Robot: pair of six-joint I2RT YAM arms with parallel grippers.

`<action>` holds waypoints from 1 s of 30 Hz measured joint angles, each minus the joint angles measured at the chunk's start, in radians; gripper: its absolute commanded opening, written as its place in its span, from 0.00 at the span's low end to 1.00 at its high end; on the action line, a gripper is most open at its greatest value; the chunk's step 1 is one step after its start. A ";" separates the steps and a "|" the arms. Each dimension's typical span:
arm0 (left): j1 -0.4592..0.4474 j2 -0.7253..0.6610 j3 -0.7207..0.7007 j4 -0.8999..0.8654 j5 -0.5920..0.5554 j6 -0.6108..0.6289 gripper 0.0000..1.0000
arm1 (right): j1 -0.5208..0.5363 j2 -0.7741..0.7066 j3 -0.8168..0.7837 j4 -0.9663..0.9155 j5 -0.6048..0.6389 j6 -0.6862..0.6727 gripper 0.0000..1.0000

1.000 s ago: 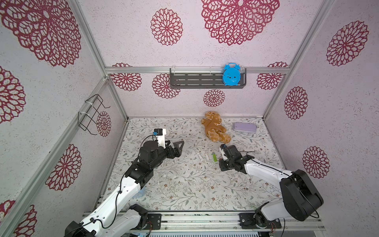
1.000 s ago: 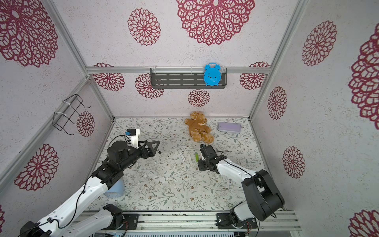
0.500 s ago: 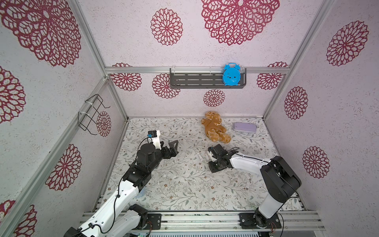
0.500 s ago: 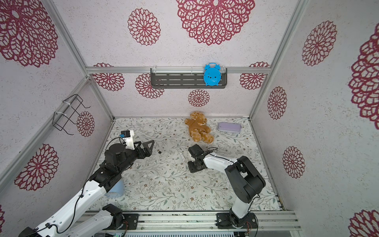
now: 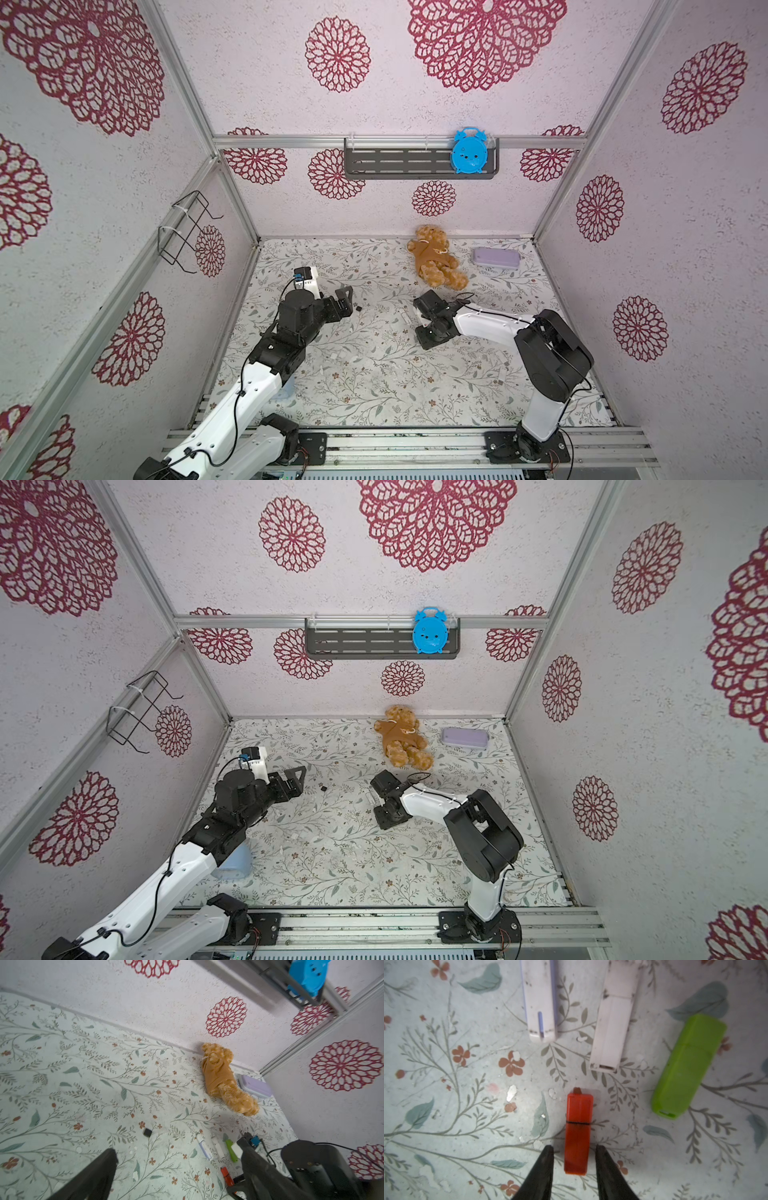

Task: Close the usb drive cover
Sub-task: Place the USB drive at the center of the board, then move the cover to the center of the board.

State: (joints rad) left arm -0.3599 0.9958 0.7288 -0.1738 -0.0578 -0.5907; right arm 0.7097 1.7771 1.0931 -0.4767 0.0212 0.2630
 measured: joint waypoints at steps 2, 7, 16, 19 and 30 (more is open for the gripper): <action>0.022 0.090 0.049 -0.067 0.023 0.007 0.97 | 0.000 -0.023 0.002 -0.009 0.002 -0.006 0.48; 0.053 0.345 0.220 -0.230 0.118 0.066 0.85 | 0.000 -0.145 0.003 -0.012 0.003 -0.008 0.56; 0.059 0.726 0.504 -0.509 0.231 0.203 0.65 | 0.000 -0.269 0.006 0.015 0.018 -0.011 0.61; 0.060 0.813 0.582 -0.574 0.257 0.247 0.62 | 0.000 -0.269 0.006 0.014 0.030 -0.012 0.62; 0.060 1.043 0.789 -0.720 0.254 0.354 0.55 | -0.001 -0.313 0.006 0.030 0.039 -0.017 0.63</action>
State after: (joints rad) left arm -0.3000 2.0388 1.5173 -0.8936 0.1959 -0.2371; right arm 0.7086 1.4639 1.0996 -0.4469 0.0601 0.2459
